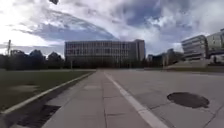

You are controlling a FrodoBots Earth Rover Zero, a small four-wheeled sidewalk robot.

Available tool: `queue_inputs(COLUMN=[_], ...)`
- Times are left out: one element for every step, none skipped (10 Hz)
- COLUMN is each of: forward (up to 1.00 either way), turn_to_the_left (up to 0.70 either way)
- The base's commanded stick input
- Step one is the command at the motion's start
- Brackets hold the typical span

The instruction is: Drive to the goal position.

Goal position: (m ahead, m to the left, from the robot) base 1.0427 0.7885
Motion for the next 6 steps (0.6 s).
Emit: queue_inputs(forward=[0.70, 0.70, 0.70, 0.70, 0.70, 0.70], turn_to_the_left=[0.00, 0.00, 0.00, 0.00, 0.00, 0.00])
